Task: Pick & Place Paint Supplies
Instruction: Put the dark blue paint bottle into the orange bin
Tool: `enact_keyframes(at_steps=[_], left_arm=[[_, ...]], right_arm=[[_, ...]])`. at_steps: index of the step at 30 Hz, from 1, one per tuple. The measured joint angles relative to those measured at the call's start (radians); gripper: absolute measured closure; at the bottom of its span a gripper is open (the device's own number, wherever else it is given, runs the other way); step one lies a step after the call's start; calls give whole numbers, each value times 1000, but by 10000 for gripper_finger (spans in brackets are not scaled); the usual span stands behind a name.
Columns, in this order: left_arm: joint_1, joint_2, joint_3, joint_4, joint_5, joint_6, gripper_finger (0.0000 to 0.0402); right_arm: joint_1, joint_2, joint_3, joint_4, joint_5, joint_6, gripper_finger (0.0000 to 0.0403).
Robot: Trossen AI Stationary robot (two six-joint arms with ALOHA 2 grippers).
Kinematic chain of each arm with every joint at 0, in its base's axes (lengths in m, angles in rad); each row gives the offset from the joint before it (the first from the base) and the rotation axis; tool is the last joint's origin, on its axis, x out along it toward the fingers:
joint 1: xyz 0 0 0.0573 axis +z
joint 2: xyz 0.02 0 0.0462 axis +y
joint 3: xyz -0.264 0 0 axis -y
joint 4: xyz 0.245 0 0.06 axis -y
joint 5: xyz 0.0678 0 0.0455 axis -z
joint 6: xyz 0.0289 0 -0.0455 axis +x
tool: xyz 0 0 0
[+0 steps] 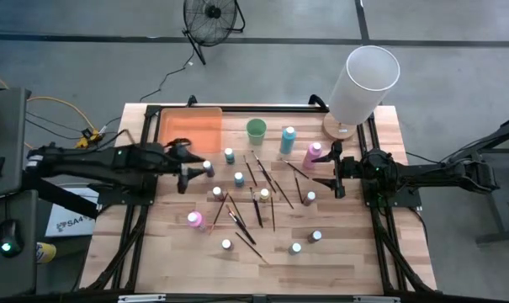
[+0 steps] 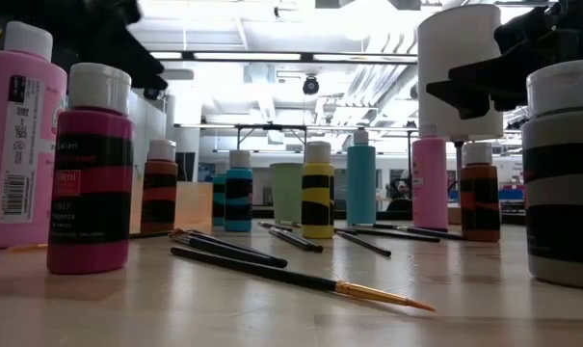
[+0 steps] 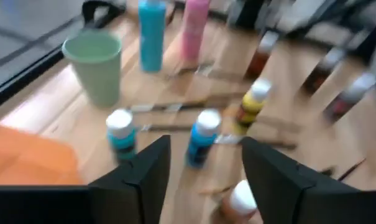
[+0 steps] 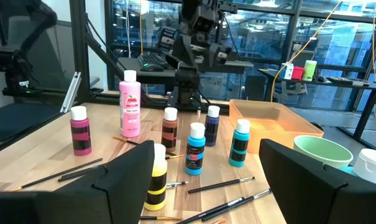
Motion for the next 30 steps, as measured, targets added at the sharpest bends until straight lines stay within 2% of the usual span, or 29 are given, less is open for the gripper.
enact_keyframes(at_steps=[7, 13, 24, 30], left_arm=[[1, 308, 222, -272, -72, -40, 115], [20, 521, 399, -490, -106, -121, 114], [216, 875, 776, -886, 118, -283, 147], [244, 1010, 824, -928, 210, -341, 148]], right_arm=[[0, 0, 0, 0, 0, 0, 117], [0, 0, 0, 0, 0, 0, 117], [0, 0, 0, 0, 0, 0, 117], [0, 0, 0, 0, 0, 0, 117]])
